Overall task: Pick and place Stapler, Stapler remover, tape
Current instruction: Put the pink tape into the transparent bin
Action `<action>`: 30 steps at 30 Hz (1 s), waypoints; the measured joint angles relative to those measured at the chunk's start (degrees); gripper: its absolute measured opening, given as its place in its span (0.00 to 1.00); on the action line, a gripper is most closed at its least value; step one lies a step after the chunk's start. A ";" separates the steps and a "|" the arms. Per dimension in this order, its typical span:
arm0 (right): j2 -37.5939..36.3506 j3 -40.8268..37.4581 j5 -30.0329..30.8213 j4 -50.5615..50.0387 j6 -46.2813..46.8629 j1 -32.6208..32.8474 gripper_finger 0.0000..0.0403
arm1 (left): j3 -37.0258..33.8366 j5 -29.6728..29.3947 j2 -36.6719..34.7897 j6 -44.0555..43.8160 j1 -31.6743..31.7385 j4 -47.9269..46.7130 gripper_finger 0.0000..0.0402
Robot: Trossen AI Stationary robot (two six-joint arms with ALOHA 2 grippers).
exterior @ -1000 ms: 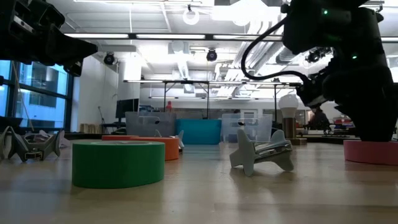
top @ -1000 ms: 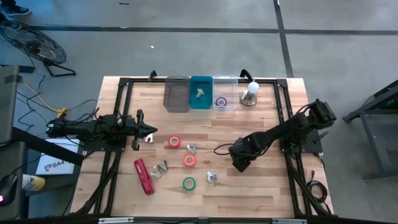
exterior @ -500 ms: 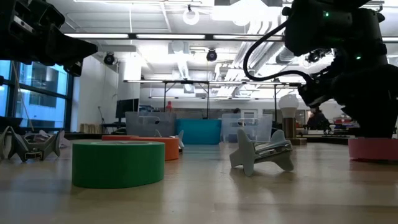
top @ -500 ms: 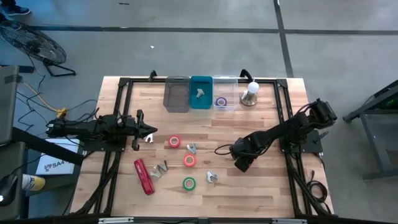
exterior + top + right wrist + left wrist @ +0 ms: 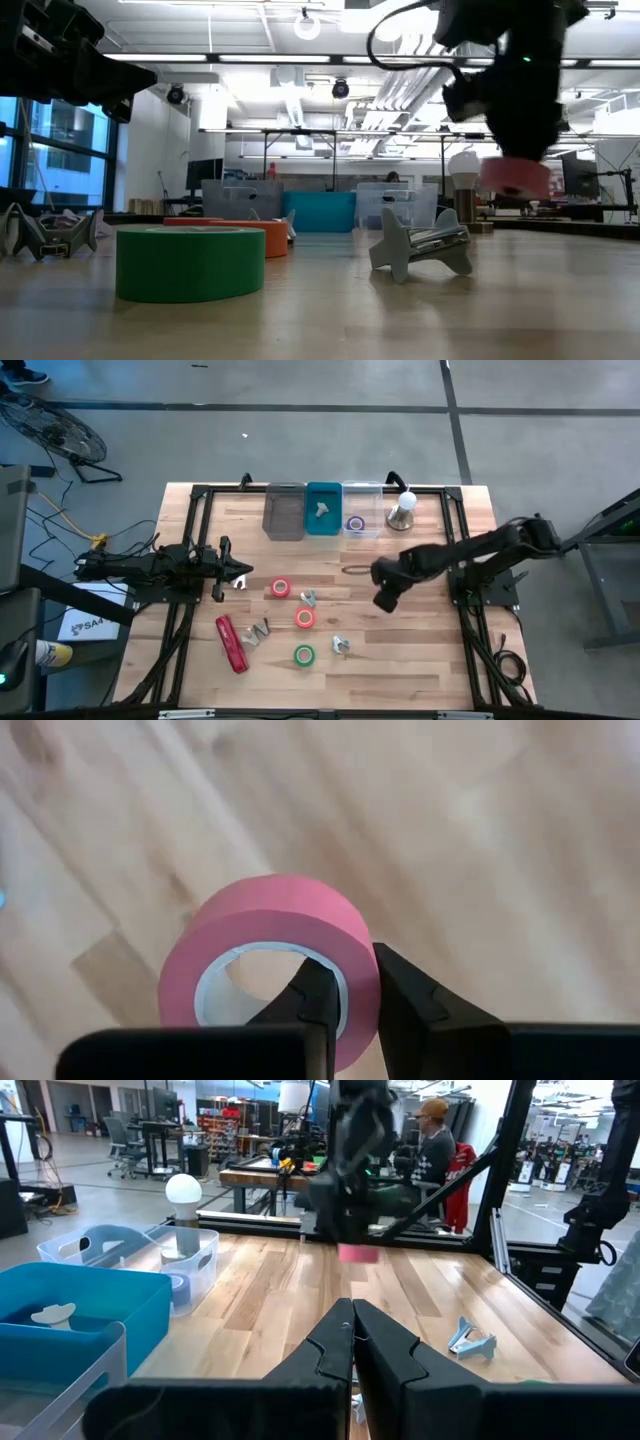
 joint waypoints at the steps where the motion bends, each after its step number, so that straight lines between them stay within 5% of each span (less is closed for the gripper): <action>1: -0.54 1.04 0.42 -0.92 -2.16 -1.18 0.09 | 0.00 0.01 -0.02 0.00 0.00 0.00 0.01; 15: -1.09 18.12 7.18 -6.75 -32.71 -20.63 0.09 | 0.00 0.02 0.00 0.00 -0.02 -0.01 0.01; 30: 16.96 33.13 10.83 -3.03 -32.17 -36.81 0.09 | 0.00 0.02 -0.01 0.00 0.00 -0.01 0.01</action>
